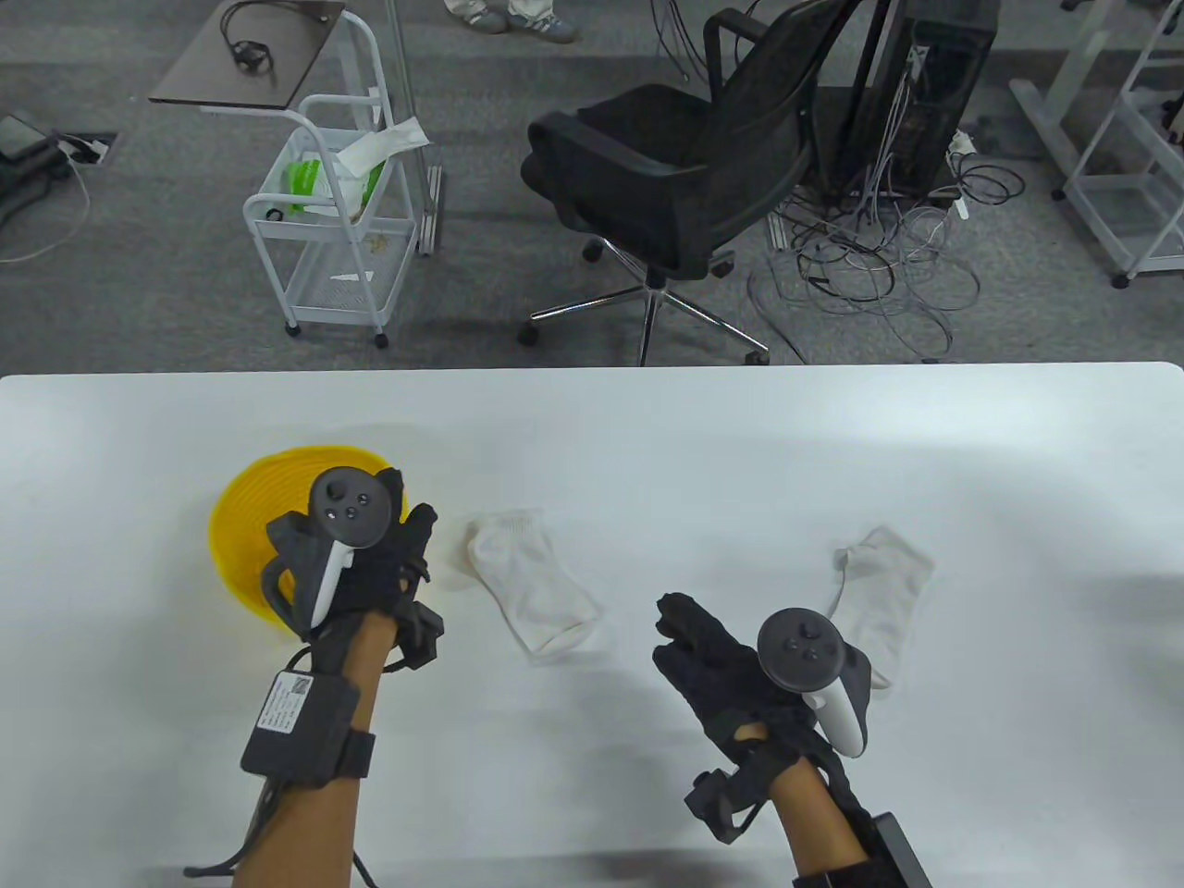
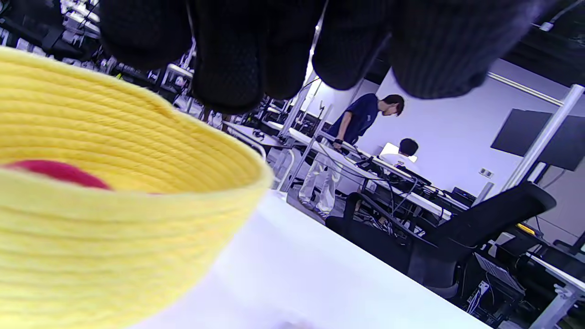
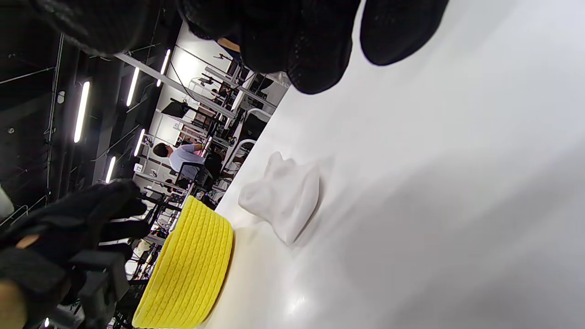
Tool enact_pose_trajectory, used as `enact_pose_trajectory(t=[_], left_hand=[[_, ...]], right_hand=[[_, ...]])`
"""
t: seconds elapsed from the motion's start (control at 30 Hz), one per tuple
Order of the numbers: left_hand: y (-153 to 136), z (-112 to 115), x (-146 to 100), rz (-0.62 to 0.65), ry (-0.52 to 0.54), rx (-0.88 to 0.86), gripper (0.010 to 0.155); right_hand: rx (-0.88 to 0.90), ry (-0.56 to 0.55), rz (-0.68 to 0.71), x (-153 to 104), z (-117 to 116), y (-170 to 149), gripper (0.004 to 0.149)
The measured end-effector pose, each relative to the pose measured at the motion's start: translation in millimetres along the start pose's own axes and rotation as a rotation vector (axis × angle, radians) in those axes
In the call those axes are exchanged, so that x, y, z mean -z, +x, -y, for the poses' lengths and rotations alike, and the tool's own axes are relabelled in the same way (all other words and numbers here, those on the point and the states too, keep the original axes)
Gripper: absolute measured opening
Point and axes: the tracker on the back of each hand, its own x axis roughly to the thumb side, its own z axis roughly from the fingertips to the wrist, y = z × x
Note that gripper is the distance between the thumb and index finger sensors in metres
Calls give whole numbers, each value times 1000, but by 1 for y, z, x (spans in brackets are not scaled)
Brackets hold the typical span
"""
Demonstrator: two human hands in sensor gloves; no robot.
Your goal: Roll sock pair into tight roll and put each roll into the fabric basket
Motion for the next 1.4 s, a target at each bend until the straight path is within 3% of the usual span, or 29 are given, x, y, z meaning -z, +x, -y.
enact_pose_trajectory(t=[0.2,0.33,0.47,0.7,0.97,1.13,1.4], left_hand=[[47,36,20,38,-120,36,60],[66,72,33,-3,-212,119,58],[70,106,40,0,-244,192,58],[61,144,49,-79,-270,357,57],[53,162,50,-75,-268,464,56],[54,163,48,-38,-219,478,51],[55,167,49,-42,-230,506,43]], right_hand=[[-9,-15,-1,1,4,1,71],[-9,-22,-3,1,6,1,71],[-9,-25,-12,2,7,1,71],[-29,-14,-29,5,6,1,70],[-23,-12,-39,6,6,0,70],[-26,-14,-44,7,6,-1,70],[-18,-27,-47,6,9,-1,70]])
